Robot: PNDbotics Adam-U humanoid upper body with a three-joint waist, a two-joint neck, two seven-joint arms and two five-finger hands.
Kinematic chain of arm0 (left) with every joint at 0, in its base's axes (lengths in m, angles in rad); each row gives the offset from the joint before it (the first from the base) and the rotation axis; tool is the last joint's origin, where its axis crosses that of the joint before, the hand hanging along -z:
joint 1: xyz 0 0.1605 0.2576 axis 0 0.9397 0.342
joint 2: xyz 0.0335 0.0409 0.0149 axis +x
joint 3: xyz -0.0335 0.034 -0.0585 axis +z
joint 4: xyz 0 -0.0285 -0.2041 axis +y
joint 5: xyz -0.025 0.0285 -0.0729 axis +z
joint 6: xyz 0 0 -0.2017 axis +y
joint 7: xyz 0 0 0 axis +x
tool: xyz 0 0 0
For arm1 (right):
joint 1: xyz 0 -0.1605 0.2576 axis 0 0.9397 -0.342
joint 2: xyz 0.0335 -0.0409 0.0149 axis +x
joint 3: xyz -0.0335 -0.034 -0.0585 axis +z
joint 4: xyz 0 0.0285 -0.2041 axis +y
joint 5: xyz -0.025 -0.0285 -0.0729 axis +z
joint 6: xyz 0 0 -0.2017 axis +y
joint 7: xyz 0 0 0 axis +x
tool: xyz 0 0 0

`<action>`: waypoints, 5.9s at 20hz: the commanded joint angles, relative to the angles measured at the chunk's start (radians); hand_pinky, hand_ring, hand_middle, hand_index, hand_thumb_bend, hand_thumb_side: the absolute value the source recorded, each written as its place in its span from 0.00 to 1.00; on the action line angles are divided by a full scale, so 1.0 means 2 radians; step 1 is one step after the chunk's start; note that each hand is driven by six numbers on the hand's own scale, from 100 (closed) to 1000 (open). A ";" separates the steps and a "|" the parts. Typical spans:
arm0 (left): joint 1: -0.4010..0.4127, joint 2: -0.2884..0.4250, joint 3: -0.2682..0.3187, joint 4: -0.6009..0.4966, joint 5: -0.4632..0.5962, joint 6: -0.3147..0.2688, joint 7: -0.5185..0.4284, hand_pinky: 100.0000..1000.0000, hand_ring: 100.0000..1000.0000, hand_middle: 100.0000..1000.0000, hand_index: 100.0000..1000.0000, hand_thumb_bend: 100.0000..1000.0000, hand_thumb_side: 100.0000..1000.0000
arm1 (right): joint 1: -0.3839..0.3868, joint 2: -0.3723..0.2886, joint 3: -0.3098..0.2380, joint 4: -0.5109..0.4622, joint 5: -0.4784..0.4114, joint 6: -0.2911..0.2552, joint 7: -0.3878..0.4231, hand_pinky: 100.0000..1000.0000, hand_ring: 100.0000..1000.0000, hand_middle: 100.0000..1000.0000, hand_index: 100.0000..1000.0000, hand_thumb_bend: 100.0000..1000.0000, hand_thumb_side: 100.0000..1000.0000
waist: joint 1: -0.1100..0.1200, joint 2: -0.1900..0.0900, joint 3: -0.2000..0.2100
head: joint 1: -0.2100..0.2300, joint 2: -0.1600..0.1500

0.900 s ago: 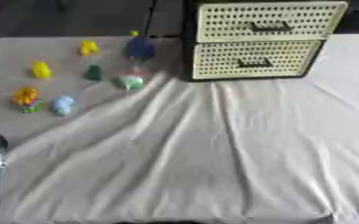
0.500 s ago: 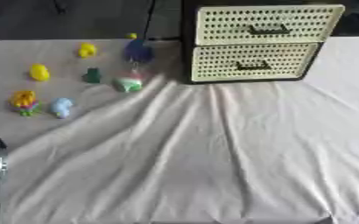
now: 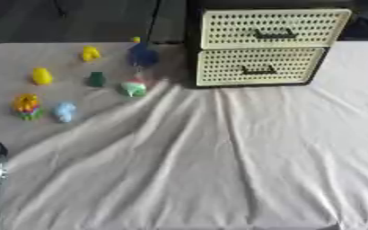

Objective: Pick up objects from table and place into drawer.

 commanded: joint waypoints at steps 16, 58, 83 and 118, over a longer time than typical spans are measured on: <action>-0.004 0.004 -0.007 -0.009 0.010 -0.001 -0.008 0.66 0.74 0.78 0.94 0.20 0.90 | -0.039 -0.064 0.058 0.076 -0.043 0.052 0.146 0.00 0.00 0.00 0.87 0.00 0.30 | -0.003 -0.013 0.010 | -0.027 -0.018; -0.006 -0.007 -0.022 -0.009 0.027 -0.002 -0.023 0.66 0.74 0.77 0.93 0.13 0.95 | -0.222 0.048 0.104 0.395 0.001 0.001 0.123 0.00 0.00 0.00 0.88 0.00 0.20 | -0.004 0.004 0.050 | -0.072 -0.043; -0.006 -0.009 -0.022 -0.009 0.027 0.000 -0.023 0.66 0.74 0.77 0.93 0.11 0.96 | -0.209 0.037 0.117 0.375 0.015 0.003 0.152 0.00 0.00 0.00 0.69 0.00 0.21 | -0.004 0.009 0.047 | -0.074 -0.043; -0.008 -0.010 -0.019 -0.009 0.028 0.001 -0.019 0.66 0.74 0.77 0.93 0.11 0.96 | -0.070 -0.037 0.119 0.103 -0.079 0.100 0.216 0.00 0.00 0.00 0.80 0.00 0.23 | -0.003 0.004 0.033 | -0.062 -0.041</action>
